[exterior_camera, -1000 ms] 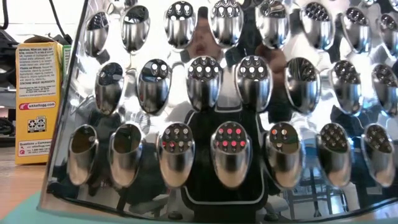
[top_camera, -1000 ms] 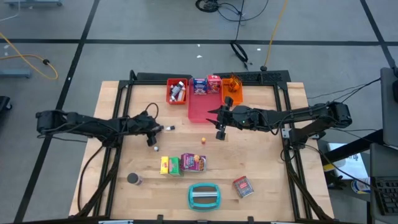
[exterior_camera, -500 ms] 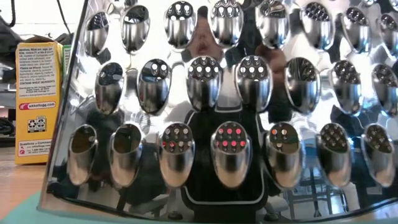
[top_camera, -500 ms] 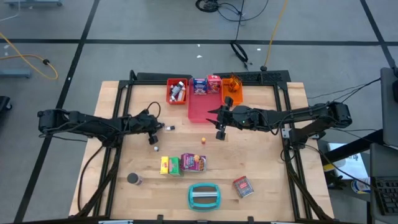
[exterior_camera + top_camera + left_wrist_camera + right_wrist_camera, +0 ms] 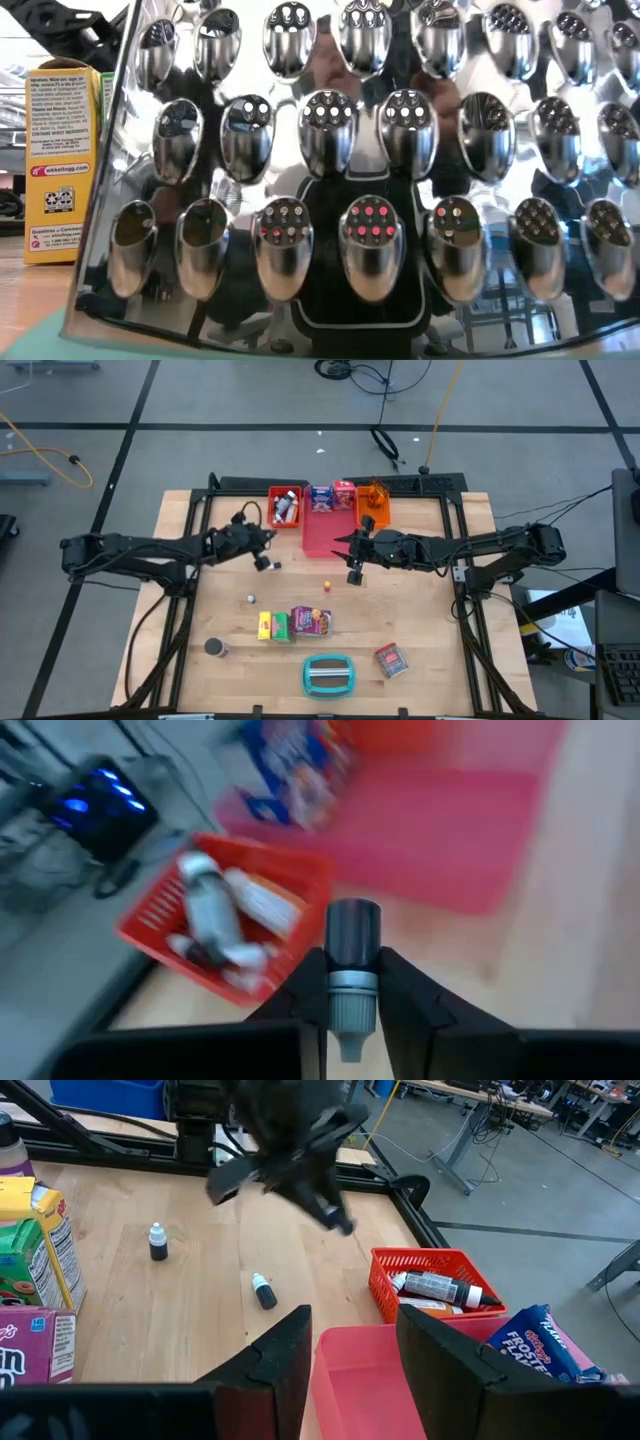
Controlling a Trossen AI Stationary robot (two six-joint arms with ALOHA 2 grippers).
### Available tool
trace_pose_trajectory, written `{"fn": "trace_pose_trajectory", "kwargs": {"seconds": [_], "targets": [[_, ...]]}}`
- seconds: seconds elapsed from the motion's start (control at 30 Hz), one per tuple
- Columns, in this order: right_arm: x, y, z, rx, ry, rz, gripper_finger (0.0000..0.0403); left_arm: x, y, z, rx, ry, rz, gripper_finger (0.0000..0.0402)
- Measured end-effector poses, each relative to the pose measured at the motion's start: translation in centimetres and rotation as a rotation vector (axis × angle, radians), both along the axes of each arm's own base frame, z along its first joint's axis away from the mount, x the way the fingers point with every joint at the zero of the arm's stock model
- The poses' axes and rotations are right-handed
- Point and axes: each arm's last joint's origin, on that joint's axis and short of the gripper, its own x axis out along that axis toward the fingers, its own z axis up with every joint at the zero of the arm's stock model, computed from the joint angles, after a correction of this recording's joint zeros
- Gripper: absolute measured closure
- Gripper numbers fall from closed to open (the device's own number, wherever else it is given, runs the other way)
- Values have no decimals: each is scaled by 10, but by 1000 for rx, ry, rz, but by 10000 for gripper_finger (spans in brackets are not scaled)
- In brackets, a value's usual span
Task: Pick & Place Kitchen Items
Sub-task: Put the small red food coloring bottle into the red bin
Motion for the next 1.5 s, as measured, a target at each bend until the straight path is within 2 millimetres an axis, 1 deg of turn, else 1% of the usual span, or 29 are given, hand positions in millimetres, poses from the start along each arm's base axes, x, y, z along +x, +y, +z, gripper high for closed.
{"fn": "trace_pose_trajectory", "kwargs": {"seconds": [0.1,0.2,0.37,0.53,0.7,0.83,1.03,1.13,1.37,1.5], "targets": [[0,0,0,0,0,1,264,3,8,14,28,-33,57,345],[0,0,0,0,0,0,264,4,19,25,51,-95,97,350],[0,0,0,0,0,0,264,0,38,33,52,-190,106,350],[0,0,0,0,0,0,264,-5,54,35,27,-249,108,349],[0,0,0,0,0,0,264,-1,69,26,5,-260,100,350],[0,0,0,0,0,1,264,5,82,8,-14,-214,114,346],[0,0,0,0,0,0,264,11,95,-11,-69,-223,103,345],[0,0,0,0,0,0,264,13,97,-15,-82,-227,105,344],[0,0,0,0,-1,1,264,14,98,-17,-90,-237,108,342],[0,0,0,0,-1,0,264,14,99,-17,-88,-241,117,323]]}}
